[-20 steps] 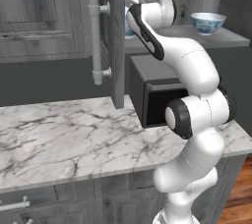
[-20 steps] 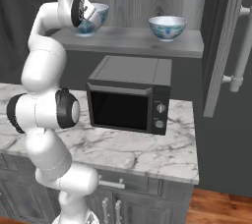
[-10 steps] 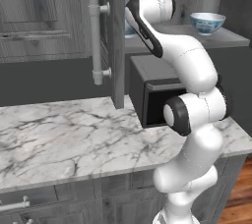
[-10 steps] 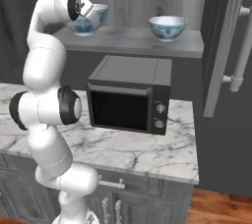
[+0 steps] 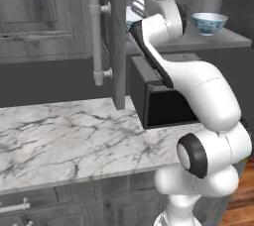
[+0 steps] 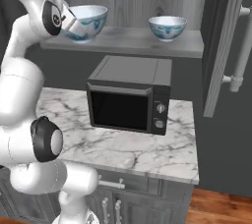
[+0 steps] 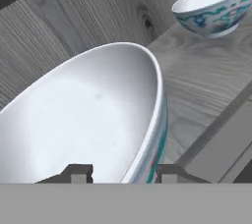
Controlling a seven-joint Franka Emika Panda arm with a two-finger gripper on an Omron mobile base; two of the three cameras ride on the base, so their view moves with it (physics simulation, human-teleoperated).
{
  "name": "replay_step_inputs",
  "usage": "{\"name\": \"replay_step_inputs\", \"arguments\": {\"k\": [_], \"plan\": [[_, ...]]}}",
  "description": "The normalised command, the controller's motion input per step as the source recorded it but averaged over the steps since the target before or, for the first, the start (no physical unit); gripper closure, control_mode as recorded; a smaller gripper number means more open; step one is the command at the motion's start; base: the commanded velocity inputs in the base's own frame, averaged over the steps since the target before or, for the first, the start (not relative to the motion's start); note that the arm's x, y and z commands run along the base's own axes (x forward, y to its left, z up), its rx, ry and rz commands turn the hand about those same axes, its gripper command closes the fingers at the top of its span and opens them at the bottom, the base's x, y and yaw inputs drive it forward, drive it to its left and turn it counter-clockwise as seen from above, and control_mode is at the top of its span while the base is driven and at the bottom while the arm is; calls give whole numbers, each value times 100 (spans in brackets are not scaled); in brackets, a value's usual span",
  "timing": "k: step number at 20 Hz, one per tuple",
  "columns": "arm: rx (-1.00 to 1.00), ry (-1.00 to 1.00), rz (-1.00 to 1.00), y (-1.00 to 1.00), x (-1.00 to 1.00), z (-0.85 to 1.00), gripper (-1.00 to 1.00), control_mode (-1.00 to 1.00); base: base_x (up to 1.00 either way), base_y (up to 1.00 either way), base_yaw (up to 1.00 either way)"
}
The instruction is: Take the smaller bowl and place it next to the appetizer plate on the dining counter , and place the larger bowl next to the plate with cooked food.
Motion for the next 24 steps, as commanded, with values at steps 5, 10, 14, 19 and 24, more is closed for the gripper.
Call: {"name": "replay_step_inputs", "arguments": {"k": [5, 10, 14, 19, 24], "plan": [[12, -26, -1, -87, -100, 1, 100, -100, 0, 0, 0], [19, -4, 5, -58, -100, 15, 100, -100, 0, 0, 0], [11, 3, 8, -29, -100, 17, 100, -100, 0, 0, 0], [5, 5, 4, -14, -94, 8, 100, -100, 0, 0, 0], [0, 3, 3, -4, -45, -8, 100, -100, 0, 0, 0]]}}
